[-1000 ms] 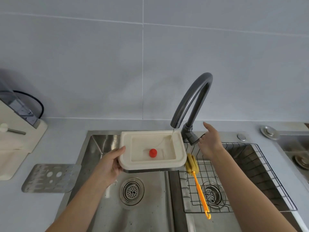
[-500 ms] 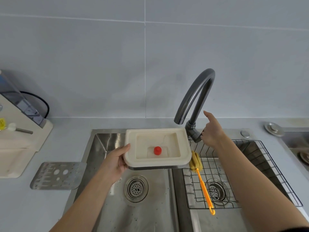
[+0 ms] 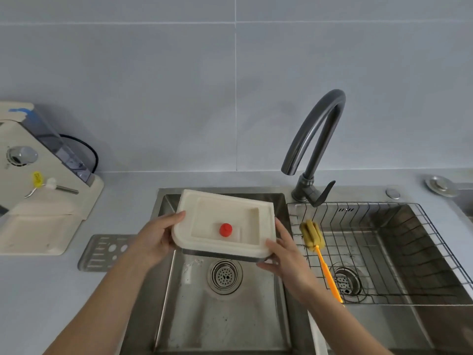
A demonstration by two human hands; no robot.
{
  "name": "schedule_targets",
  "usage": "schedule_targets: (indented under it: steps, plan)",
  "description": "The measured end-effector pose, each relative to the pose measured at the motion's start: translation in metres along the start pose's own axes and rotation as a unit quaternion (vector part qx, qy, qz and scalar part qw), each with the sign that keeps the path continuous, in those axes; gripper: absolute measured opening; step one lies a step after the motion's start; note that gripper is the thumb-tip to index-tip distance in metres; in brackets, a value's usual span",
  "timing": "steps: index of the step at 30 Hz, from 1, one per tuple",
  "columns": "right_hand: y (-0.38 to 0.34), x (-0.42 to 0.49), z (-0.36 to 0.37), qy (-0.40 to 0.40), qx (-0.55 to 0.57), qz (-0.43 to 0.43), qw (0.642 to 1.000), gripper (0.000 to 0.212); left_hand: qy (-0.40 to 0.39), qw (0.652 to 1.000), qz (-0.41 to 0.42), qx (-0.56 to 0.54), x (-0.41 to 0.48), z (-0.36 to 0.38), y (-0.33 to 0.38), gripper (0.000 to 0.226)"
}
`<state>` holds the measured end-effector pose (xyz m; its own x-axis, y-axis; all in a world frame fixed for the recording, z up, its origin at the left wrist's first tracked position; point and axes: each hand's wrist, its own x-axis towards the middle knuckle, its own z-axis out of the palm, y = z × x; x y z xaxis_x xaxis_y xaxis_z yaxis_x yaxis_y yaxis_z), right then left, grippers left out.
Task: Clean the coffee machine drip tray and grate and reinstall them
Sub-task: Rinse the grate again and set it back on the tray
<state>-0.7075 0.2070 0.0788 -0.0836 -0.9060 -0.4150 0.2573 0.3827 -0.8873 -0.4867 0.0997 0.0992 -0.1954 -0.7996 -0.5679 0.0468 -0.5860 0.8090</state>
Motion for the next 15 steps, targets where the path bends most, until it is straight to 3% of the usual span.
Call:
schedule_targets:
  steps: [6, 10, 15]
  plan:
    - [0.044, 0.000, 0.038, -0.039, 0.207, 0.099, 0.973, 0.040, 0.056, 0.985, -0.007, 0.161, -0.014, -0.021, 0.015, 0.016]
    - [0.077, 0.007, 0.062, 0.002, 0.264, 0.209, 0.942, 0.036, 0.090, 0.945, -0.004, 0.316, -0.011, -0.018, 0.024, 0.024]
    - [0.098, 0.009, 0.078, 0.029, 0.378, 0.310, 0.872, 0.024, 0.119, 0.887, 0.029, 0.445, 0.008, 0.002, 0.029, 0.043]
